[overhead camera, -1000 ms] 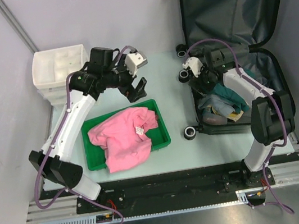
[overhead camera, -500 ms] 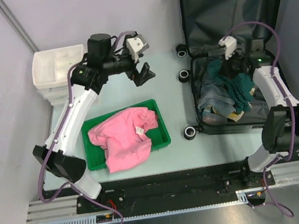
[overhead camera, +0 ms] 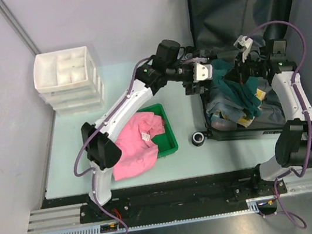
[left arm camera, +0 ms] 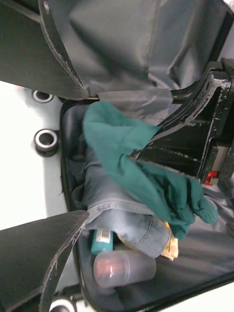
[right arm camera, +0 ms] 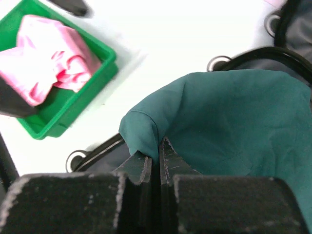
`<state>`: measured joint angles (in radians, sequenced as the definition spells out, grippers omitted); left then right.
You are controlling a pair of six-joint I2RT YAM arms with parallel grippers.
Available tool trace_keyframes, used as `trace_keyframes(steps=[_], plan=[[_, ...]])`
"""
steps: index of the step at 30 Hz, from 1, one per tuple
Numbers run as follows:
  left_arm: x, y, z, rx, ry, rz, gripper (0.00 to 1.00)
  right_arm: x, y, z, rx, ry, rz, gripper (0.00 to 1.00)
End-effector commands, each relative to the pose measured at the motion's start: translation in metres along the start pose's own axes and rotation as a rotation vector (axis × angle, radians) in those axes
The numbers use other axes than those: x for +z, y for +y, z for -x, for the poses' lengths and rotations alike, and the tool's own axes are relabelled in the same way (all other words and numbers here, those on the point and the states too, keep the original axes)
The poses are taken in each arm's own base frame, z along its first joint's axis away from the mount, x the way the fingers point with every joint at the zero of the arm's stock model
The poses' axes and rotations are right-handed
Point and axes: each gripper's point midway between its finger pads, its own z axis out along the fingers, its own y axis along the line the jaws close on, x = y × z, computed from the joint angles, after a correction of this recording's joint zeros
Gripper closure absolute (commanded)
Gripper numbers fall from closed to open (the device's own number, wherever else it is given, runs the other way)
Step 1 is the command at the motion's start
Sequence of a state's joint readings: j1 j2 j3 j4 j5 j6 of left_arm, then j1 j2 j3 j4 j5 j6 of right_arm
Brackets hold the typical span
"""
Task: Open, take out, and arrange the luggage
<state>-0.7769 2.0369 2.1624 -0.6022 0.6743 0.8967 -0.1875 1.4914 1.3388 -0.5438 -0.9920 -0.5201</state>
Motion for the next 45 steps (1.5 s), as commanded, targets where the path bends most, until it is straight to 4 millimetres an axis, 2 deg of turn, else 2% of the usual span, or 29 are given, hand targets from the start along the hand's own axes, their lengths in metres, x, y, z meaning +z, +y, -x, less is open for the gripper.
trace_keyframes(steps=[1, 3, 8, 10, 11, 14, 15, 19, 20, 21, 22, 23, 26, 27, 29, 30, 31, 32, 33, 34, 35, 36, 39, 40, 41, 42, 43, 45], plan=[[0.011, 0.023, 0.030, 0.247, -0.087, 0.039, 0.00, -0.007, 0.060, 0.027, -0.092, -0.084, 0.198, 1.00], [0.021, 0.021, 0.030, 0.284, -0.093, 0.034, 0.00, -0.005, 0.070, 0.026, -0.123, -0.088, 0.233, 1.00], [0.043, 0.006, 0.016, 0.310, -0.088, -0.011, 0.01, -0.006, 0.080, 0.024, -0.139, -0.097, 0.280, 1.00], [0.049, 0.002, 0.012, 0.317, -0.077, -0.017, 0.06, -0.008, 0.083, 0.024, -0.139, -0.097, 0.286, 1.00], [0.051, 0.000, 0.006, 0.308, -0.066, -0.021, 0.18, -0.008, 0.082, 0.023, -0.139, -0.097, 0.284, 0.99], [0.054, -0.003, -0.005, 0.283, -0.041, -0.023, 0.36, -0.017, 0.078, 0.024, -0.123, -0.111, 0.274, 0.90], [0.054, -0.003, -0.006, 0.281, -0.039, -0.024, 0.39, -0.020, 0.076, 0.024, -0.119, -0.114, 0.264, 0.87], [0.054, -0.003, -0.009, 0.256, -0.043, -0.027, 0.52, -0.026, 0.079, 0.023, -0.113, -0.124, 0.273, 0.85], [0.055, -0.004, -0.010, 0.256, -0.044, -0.031, 0.61, -0.026, 0.080, 0.024, -0.105, -0.126, 0.277, 0.83], [0.056, -0.004, -0.012, 0.255, -0.039, -0.031, 0.69, -0.027, 0.081, 0.024, -0.099, -0.132, 0.283, 0.77], [0.056, -0.004, -0.013, 0.255, -0.038, -0.030, 0.81, -0.028, 0.081, 0.025, -0.091, -0.133, 0.281, 0.72], [0.056, -0.003, -0.014, 0.241, -0.037, -0.026, 1.00, -0.029, 0.081, 0.024, -0.081, -0.132, 0.282, 0.67], [0.052, 0.002, -0.012, 0.181, -0.057, -0.022, 1.00, -0.032, 0.070, 0.020, -0.057, -0.115, 0.237, 0.34], [0.051, 0.003, -0.012, 0.169, -0.059, -0.019, 1.00, -0.033, 0.062, 0.016, -0.058, -0.094, 0.197, 0.01], [0.048, 0.011, -0.010, 0.126, -0.064, 0.001, 1.00, -0.040, 0.043, 0.008, -0.041, -0.073, 0.102, 0.00], [0.047, 0.013, -0.010, 0.109, -0.066, 0.007, 1.00, -0.042, 0.033, 0.011, -0.096, -0.093, 0.059, 0.00], [0.044, 0.019, -0.009, 0.100, -0.074, 0.016, 1.00, -0.040, 0.029, -0.009, -0.081, -0.081, 0.032, 0.00], [0.043, 0.021, -0.008, 0.083, -0.077, 0.021, 1.00, -0.045, 0.028, -0.012, -0.126, -0.075, -0.040, 0.00], [0.041, 0.023, -0.007, 0.080, -0.081, 0.024, 1.00, -0.044, 0.019, -0.006, -0.224, -0.110, -0.093, 0.00], [0.039, 0.024, -0.005, 0.083, -0.085, 0.027, 1.00, -0.044, 0.017, -0.012, -0.254, -0.118, -0.120, 0.00], [0.037, 0.025, -0.004, 0.077, -0.087, 0.029, 1.00, -0.038, 0.019, -0.035, -0.251, -0.104, -0.129, 0.00], [0.036, 0.025, -0.002, 0.074, -0.092, 0.030, 1.00, -0.037, 0.021, -0.032, -0.312, -0.119, -0.136, 0.00], [0.031, 0.028, 0.000, 0.061, -0.097, 0.036, 1.00, -0.024, 0.019, -0.054, -0.340, -0.079, -0.148, 0.00], [0.030, 0.029, -0.001, 0.058, -0.097, 0.038, 1.00, -0.022, 0.015, -0.057, -0.346, -0.073, -0.161, 0.00], [0.029, 0.029, 0.000, 0.053, -0.098, 0.039, 1.00, -0.020, 0.007, -0.069, -0.338, -0.046, -0.199, 0.00], [0.028, 0.031, 0.001, 0.050, -0.102, 0.042, 1.00, -0.020, -0.003, -0.064, -0.366, -0.059, -0.240, 0.00], [0.025, 0.034, 0.003, 0.051, -0.105, 0.051, 1.00, -0.019, -0.010, -0.070, -0.359, -0.046, -0.260, 0.00], [0.022, 0.036, 0.006, 0.036, -0.114, 0.055, 1.00, -0.022, -0.030, -0.068, -0.385, -0.038, -0.338, 0.00]])
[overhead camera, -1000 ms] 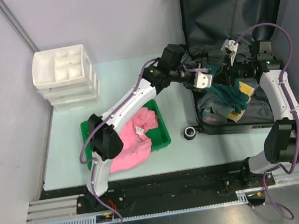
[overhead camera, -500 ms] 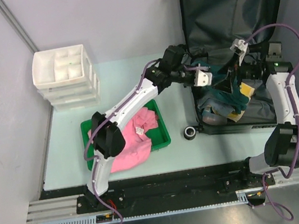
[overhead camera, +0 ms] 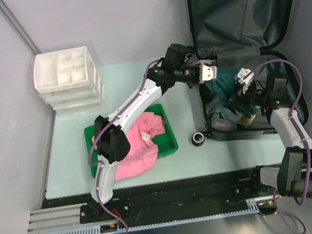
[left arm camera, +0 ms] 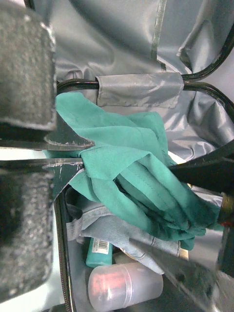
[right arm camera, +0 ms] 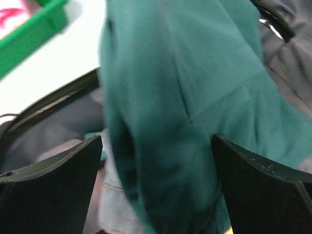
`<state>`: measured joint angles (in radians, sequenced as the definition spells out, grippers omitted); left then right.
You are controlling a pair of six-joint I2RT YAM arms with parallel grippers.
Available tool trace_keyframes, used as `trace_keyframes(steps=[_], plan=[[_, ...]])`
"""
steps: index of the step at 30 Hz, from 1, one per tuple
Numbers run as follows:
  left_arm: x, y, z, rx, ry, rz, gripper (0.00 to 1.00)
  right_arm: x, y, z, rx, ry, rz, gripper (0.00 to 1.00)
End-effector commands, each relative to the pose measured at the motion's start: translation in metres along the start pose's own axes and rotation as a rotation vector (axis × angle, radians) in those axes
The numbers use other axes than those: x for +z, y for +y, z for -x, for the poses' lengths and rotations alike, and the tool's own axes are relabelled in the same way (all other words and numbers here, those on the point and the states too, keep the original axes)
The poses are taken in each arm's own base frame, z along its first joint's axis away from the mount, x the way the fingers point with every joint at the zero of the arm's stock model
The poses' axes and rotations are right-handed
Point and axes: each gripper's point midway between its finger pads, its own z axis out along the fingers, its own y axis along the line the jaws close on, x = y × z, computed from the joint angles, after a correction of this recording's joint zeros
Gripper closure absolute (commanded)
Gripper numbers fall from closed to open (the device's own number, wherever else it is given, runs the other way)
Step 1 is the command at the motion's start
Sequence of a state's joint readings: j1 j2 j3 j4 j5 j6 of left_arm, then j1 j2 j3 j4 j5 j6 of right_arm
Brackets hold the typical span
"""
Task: Open, take out, and arrange the luggage
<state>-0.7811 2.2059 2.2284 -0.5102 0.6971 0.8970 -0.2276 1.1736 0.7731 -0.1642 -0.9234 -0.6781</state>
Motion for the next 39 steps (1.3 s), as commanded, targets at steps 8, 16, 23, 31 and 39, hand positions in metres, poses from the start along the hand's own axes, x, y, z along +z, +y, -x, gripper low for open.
trace_keyframes(steps=[8, 16, 23, 31, 39], plan=[[-0.044, 0.047, 0.056, 0.032, -0.124, 0.111, 1.00, -0.013, -0.082, -0.007, -0.152, 0.012, -0.284, 0.32], [-0.075, 0.076, 0.059, 0.033, -0.119, 0.198, 1.00, -0.023, -0.077, 0.040, -0.269, -0.070, -0.273, 1.00], [-0.113, 0.101, 0.076, 0.045, -0.121, 0.300, 1.00, -0.018, -0.072, 0.128, -0.401, -0.181, -0.320, 1.00], [-0.220, 0.116, 0.081, -0.014, -0.112, 0.421, 1.00, 0.004, -0.047, 0.213, -0.437, -0.313, -0.270, 1.00], [-0.319, 0.066, 0.025, -0.102, 0.036, 0.521, 1.00, 0.091, 0.034, 0.252, -0.454, -0.394, -0.053, 1.00]])
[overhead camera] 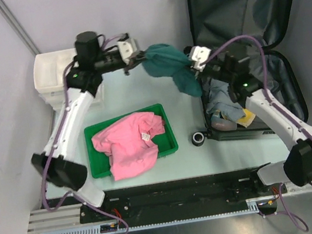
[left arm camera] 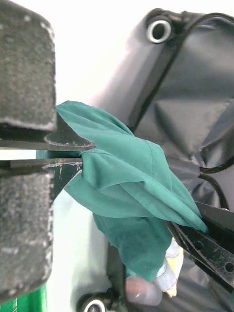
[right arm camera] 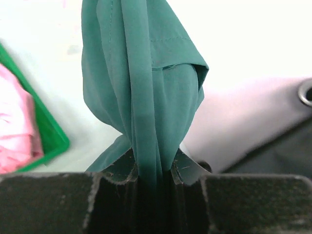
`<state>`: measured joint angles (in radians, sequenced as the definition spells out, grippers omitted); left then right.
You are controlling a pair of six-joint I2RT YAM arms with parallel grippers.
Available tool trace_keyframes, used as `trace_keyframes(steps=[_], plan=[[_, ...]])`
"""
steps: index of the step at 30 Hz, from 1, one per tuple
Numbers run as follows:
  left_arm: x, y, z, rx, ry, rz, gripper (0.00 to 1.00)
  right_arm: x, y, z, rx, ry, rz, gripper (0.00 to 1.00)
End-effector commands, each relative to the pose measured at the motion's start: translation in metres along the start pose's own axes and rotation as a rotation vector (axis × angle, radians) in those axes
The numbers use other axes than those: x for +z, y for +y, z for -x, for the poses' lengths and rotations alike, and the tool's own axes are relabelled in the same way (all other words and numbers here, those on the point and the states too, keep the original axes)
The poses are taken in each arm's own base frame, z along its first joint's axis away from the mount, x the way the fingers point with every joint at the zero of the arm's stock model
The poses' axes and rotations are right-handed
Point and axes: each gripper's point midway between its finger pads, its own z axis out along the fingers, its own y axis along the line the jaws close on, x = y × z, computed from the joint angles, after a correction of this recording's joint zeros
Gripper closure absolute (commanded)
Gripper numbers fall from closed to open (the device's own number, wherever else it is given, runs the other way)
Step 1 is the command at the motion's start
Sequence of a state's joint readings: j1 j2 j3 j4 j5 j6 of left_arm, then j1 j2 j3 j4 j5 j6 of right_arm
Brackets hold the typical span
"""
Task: Open, take out, and arrange the luggage
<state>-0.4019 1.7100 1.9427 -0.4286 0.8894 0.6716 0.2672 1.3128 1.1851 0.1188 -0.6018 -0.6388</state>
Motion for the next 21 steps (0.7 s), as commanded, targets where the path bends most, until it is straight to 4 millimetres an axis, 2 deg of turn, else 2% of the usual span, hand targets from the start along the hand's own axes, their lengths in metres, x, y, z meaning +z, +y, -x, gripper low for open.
trace_keyframes(steps=[1, 2, 3, 4, 5, 6, 7, 8, 9, 11, 12, 13, 15, 18, 19, 20, 21], plan=[[-0.084, 0.023, -0.032, 0.002, 0.134, 0.202, 1.00, 0.030, 0.006, 0.029, -0.022, -0.056, -0.016, 1.00], [-0.099, 0.019, -0.023, 0.008, 0.131, 0.222, 1.00, 0.036, 0.012, 0.035, -0.025, -0.063, 0.005, 1.00], [-0.115, 0.019, -0.027, -0.003, 0.145, 0.249, 1.00, 0.047, 0.033, 0.043, -0.040, -0.077, 0.055, 1.00], [-0.122, 0.009, -0.042, -0.026, 0.168, 0.247, 1.00, 0.051, 0.042, 0.044, -0.045, -0.073, 0.073, 1.00], [-0.129, 0.003, -0.045, -0.014, 0.177, 0.252, 1.00, 0.055, 0.055, 0.045, -0.049, -0.072, 0.106, 1.00], [-0.148, -0.002, -0.035, 0.029, 0.188, 0.290, 1.00, 0.064, 0.078, 0.049, -0.062, -0.081, 0.160, 1.00], [-0.152, -0.016, -0.058, 0.026, 0.227, 0.277, 1.00, 0.069, 0.092, 0.050, -0.063, -0.078, 0.187, 1.00], [-0.160, -0.023, -0.064, 0.040, 0.248, 0.290, 1.00, 0.073, 0.105, 0.050, -0.061, -0.074, 0.216, 1.00], [-0.171, -0.036, -0.081, 0.043, 0.285, 0.296, 1.00, 0.079, 0.130, 0.057, -0.063, -0.090, 0.267, 1.00], [-0.181, -0.047, -0.097, 0.050, 0.321, 0.305, 1.00, 0.093, 0.153, 0.047, -0.083, -0.074, 0.310, 1.00], [-0.193, -0.047, -0.107, 0.045, 0.353, 0.329, 1.00, 0.097, 0.162, 0.045, -0.088, -0.078, 0.325, 1.00], [-0.197, -0.056, -0.119, 0.045, 0.373, 0.325, 1.00, 0.105, 0.176, 0.041, -0.092, -0.076, 0.352, 1.00], [-0.210, -0.061, -0.135, 0.024, 0.414, 0.346, 1.00, 0.109, 0.196, 0.037, -0.101, -0.068, 0.400, 1.00], [-0.220, -0.090, -0.164, 0.000, 0.510, 0.298, 1.00, 0.107, 0.242, 0.020, -0.094, -0.024, 0.531, 1.00], [-0.226, -0.101, -0.179, 0.030, 0.569, 0.267, 1.00, 0.101, 0.259, 0.013, -0.076, -0.002, 0.598, 1.00], [-0.230, -0.118, -0.184, 0.030, 0.603, 0.229, 1.00, 0.100, 0.276, 0.007, -0.081, 0.009, 0.646, 1.00], [-0.233, -0.127, -0.189, 0.071, 0.633, 0.196, 1.00, 0.098, 0.287, 0.006, -0.083, 0.011, 0.676, 1.00]])
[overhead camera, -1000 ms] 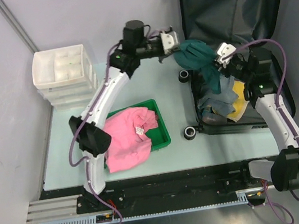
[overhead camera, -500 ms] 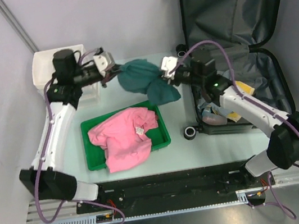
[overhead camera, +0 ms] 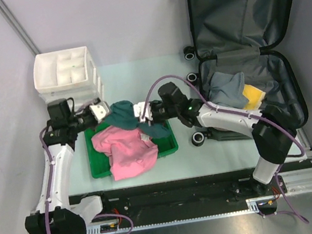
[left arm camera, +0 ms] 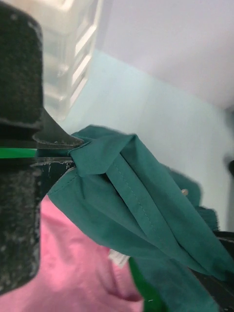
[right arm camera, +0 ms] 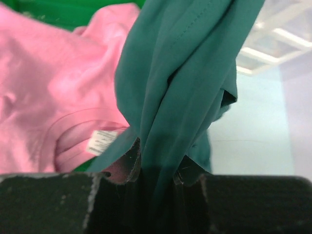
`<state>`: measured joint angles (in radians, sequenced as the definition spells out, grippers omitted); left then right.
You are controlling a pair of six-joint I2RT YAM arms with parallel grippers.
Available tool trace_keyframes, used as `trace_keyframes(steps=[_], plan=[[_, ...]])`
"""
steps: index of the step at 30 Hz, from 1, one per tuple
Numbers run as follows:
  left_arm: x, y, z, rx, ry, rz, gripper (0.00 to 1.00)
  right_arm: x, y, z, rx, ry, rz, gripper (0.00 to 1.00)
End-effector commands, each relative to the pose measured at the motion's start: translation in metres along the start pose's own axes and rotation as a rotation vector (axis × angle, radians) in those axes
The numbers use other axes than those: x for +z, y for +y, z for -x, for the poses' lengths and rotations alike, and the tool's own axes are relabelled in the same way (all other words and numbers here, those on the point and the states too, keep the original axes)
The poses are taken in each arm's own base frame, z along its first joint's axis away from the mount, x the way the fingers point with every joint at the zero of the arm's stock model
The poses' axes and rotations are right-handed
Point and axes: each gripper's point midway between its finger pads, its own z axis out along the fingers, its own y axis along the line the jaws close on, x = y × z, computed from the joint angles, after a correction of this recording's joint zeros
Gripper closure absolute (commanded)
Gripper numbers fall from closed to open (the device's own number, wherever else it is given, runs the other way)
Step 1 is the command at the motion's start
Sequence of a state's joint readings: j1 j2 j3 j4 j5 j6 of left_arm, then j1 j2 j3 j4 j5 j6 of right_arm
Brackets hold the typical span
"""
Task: Open, take out, and arrange the luggage
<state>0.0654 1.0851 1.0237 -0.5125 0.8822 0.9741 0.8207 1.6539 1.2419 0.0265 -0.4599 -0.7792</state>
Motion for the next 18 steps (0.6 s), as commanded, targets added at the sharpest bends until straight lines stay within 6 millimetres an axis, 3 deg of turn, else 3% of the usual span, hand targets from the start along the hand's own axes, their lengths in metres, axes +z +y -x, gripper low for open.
trace_keyframes(steps=[1, 3, 7, 10, 13, 14, 15, 16, 17, 18], plan=[[-0.027, -0.023, -0.068, 0.186, 0.269, -0.006, 1.00, 0.014, 0.041, 0.010, -0.037, -0.018, 0.171, 1.00], [-0.036, -0.048, -0.081, 0.243, 0.315, -0.077, 1.00, 0.022, 0.064, 0.005, -0.044, -0.010, 0.245, 1.00], [-0.044, -0.092, -0.109, 0.204, 0.383, -0.193, 1.00, 0.017, 0.127, -0.017, -0.077, 0.043, 0.481, 1.00], [-0.051, -0.119, -0.125, 0.206, 0.425, -0.284, 0.95, 0.014, 0.148, -0.029, -0.076, 0.063, 0.564, 1.00], [-0.058, -0.136, -0.131, 0.216, 0.446, -0.329, 0.90, 0.014, 0.151, -0.033, -0.103, 0.072, 0.581, 1.00], [-0.060, -0.140, -0.131, 0.212, 0.445, -0.339, 0.84, 0.015, 0.151, -0.034, -0.110, 0.076, 0.577, 1.00], [-0.061, -0.141, -0.129, 0.212, 0.439, -0.331, 0.59, 0.015, 0.150, -0.035, -0.116, 0.089, 0.570, 1.00], [-0.062, -0.140, -0.124, 0.217, 0.433, -0.312, 0.46, 0.015, 0.152, -0.036, -0.127, 0.096, 0.575, 0.89], [-0.063, -0.139, -0.119, 0.214, 0.425, -0.298, 0.23, 0.013, 0.152, -0.036, -0.125, 0.101, 0.577, 0.79], [-0.063, -0.133, -0.110, 0.197, 0.409, -0.270, 0.13, 0.011, 0.151, -0.035, -0.126, 0.104, 0.575, 0.64]])
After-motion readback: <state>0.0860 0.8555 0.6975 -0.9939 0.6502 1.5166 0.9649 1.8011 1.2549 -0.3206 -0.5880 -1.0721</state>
